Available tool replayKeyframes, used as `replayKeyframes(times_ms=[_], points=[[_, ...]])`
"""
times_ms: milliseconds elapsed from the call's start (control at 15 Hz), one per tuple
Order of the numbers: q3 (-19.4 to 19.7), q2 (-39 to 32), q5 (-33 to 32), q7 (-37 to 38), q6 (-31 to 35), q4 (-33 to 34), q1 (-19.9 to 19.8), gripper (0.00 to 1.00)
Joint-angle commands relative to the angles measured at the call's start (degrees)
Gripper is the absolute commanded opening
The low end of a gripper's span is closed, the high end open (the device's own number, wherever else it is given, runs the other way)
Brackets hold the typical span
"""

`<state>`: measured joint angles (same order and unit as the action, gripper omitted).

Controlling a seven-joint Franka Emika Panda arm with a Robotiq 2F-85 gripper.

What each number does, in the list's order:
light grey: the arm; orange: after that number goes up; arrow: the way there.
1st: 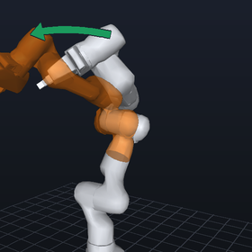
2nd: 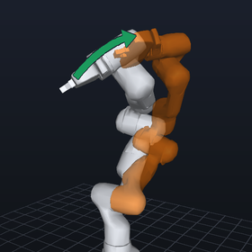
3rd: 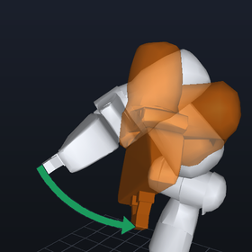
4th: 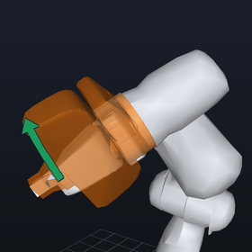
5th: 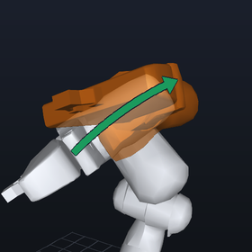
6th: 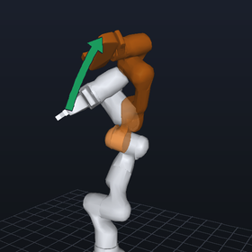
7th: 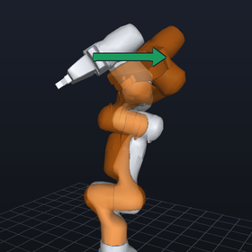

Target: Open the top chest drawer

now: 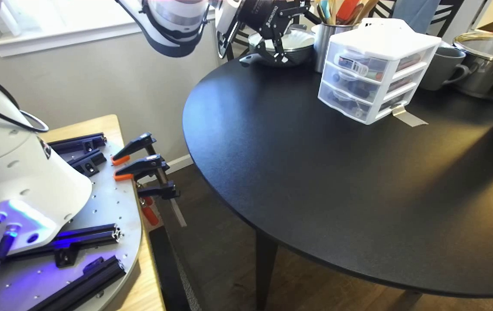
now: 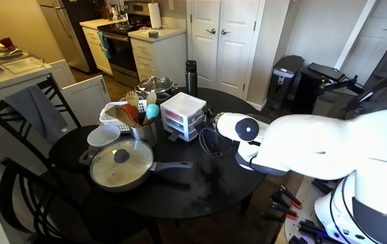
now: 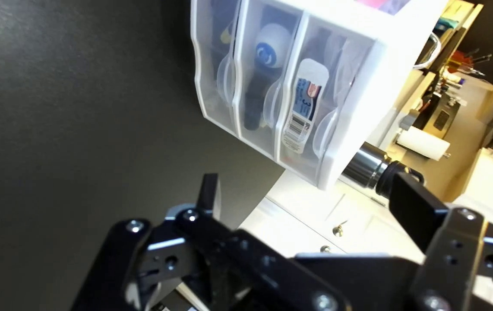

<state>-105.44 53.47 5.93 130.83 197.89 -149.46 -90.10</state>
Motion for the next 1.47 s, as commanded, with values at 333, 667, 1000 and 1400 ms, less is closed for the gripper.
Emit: replayKeyframes(times_ms=[333, 667, 1000, 1400], points=[[-5.89, 12.56, 11.52, -0.15, 0.51, 4.63, -6.56, 1.00], [-6.81, 18.20, 16.58, 0.88, 0.34, 9.78, -8.77, 1.00], [-6.79, 22.30, 20.53, 1.43, -0.95, 15.31, -11.39, 1.00], [-7.58, 25.24, 22.70, 2.82, -4.56, 19.06, -12.64, 1.00]])
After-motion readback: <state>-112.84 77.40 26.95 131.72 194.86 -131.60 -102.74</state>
